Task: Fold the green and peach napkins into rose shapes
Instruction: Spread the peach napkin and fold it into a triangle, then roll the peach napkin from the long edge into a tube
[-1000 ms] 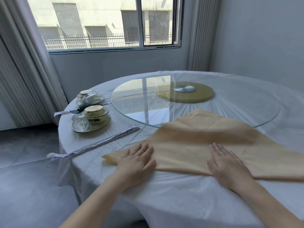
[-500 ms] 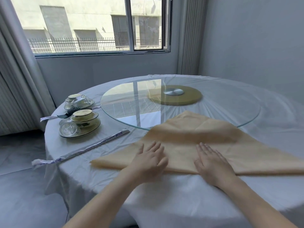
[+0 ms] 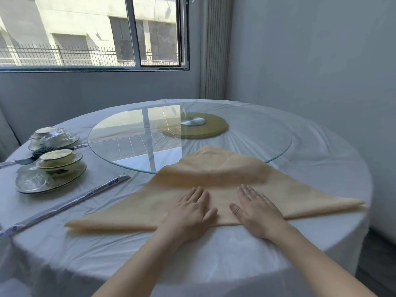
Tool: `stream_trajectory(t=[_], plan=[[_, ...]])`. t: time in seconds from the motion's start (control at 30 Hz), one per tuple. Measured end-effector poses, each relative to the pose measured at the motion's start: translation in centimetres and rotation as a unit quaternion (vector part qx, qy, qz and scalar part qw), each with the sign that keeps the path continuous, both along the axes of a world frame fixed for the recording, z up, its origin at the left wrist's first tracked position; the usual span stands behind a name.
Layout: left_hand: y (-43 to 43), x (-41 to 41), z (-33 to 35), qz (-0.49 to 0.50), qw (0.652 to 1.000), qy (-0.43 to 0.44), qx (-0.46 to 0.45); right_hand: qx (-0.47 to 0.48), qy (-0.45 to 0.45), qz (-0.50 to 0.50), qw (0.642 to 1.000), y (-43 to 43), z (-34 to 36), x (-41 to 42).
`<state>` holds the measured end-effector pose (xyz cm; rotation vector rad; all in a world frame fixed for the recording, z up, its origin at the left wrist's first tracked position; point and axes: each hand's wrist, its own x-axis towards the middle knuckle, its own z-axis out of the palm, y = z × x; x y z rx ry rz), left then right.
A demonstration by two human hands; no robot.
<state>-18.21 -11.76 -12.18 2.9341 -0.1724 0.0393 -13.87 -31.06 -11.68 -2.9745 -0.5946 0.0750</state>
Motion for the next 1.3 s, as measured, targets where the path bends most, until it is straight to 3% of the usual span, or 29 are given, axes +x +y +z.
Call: stream_trajectory(t=[0.43, 0.9, 1.0, 1.17, 1.3], plan=[[0.5, -0.2, -0.1, -0.012, 0.999, 0.009, 0.034, -0.017, -0.007, -0.111, 0.994, -8.8, -0.5, 2.1], [0.4, -0.7, 0.6, -0.013, 1.000, 0.005, 0.002, -0.015, 0.022, -0.180, 0.983, -15.8, -0.1, 4.2], [0.4, -1.1, 1.1, -0.020, 0.999, -0.020, -0.026, 0.051, -0.011, -0.120, 0.991, -13.9, 0.7, 3.1], [2.4, -3.5, 1.7, -0.071, 0.993, -0.088, -0.041, 0.085, -0.055, 0.094, 0.990, -9.6, 0.6, -0.4], [5.9, -5.3, 1.3, -0.061, 0.990, -0.112, -0.065, 0.153, -0.122, 0.114, 0.974, -9.5, 0.0, -1.1]])
